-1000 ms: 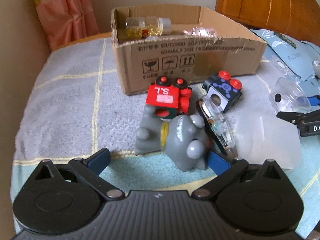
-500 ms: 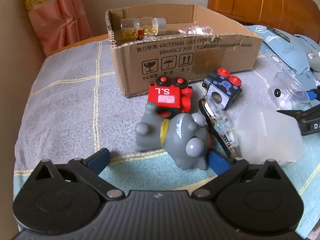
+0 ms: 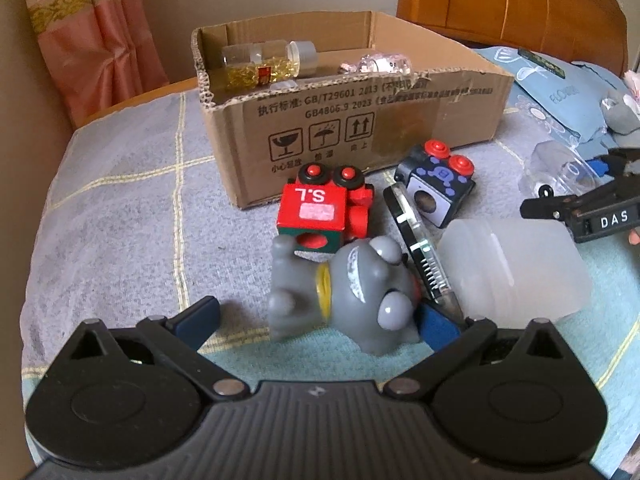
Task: Organize rigid objects
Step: 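Grasp the clear cup with the right tool while the left tool grasps the grey elephant, then carry the clear cup and grey elephant into the box and release them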
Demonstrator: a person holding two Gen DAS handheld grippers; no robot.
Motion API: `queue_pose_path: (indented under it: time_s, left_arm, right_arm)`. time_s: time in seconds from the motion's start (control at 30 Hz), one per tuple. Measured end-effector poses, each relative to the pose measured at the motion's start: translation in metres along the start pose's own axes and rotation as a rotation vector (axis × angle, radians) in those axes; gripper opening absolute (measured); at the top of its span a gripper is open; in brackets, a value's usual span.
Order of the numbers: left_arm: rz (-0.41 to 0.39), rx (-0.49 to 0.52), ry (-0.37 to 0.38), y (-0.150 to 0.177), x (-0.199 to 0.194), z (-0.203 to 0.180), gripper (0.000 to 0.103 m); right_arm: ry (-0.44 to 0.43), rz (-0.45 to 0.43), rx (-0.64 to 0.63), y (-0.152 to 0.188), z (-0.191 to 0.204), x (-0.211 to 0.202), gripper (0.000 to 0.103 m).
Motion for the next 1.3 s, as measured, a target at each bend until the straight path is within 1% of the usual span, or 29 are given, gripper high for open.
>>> queue_pose_path:
  time_s: [0.07, 0.13, 0.2, 0.33, 0.43, 0.47, 0.5, 0.57, 0.67, 0.8, 1.1, 1.3]
  left_arm:
    - [-0.003, -0.01, 0.009, 0.0, -0.001, 0.0, 0.099]
    - [-0.026, -0.033, 0.02, -0.001, -0.004, 0.001, 0.099]
    - [-0.047, -0.082, 0.032, -0.004, -0.005, 0.003, 0.099]
    - [-0.036, -0.125, 0.052, -0.006, -0.002, 0.004, 0.087]
    - [-0.037, -0.114, 0.05, -0.008, -0.002, -0.001, 0.079]
    - [-0.036, -0.112, 0.054, -0.007, -0.003, -0.002, 0.076]
    - [-0.034, -0.112, 0.058, -0.008, -0.003, -0.002, 0.075]
    - [-0.03, -0.114, 0.055, -0.008, -0.005, -0.002, 0.075]
    - [-0.024, -0.116, 0.054, -0.008, -0.006, -0.001, 0.074]
    - [-0.01, -0.102, 0.042, -0.009, -0.009, -0.001, 0.074]
    - [0.015, -0.043, 0.029, -0.014, -0.029, -0.001, 0.072]
    - [0.038, -0.053, 0.029, -0.016, -0.037, 0.003, 0.072]
  right_arm:
    - [0.005, 0.0, 0.006, 0.003, -0.003, -0.002, 0.103]
    - [0.009, 0.002, 0.011, 0.004, -0.004, -0.002, 0.103]
    - [0.012, 0.004, 0.015, 0.004, -0.003, -0.002, 0.103]
    - [0.005, 0.013, 0.009, 0.001, 0.003, -0.002, 0.103]
    - [-0.003, 0.01, -0.003, -0.001, 0.008, -0.005, 0.097]
    - [-0.004, 0.008, -0.006, -0.001, 0.008, -0.006, 0.093]
    - [0.0, 0.008, -0.005, -0.002, 0.008, -0.007, 0.088]
    - [0.002, 0.008, 0.001, -0.002, 0.006, -0.009, 0.081]
    - [-0.009, 0.019, 0.003, -0.001, 0.003, -0.011, 0.081]
    - [-0.011, 0.032, -0.029, 0.0, 0.002, -0.015, 0.081]
    - [-0.072, 0.018, -0.104, -0.002, -0.003, -0.037, 0.081]
    - [-0.064, 0.008, -0.157, -0.005, -0.001, -0.05, 0.081]
Point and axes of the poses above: each gripper's, at about its wrist camera, not at the fingertips, and x roughly the way its jaws point, z to its left, y to its underside, the point moved 2 cm from there along x, roughly the way its jaws point, and after that the axes turned 12 degrees about -x, right-handed, at the moved point
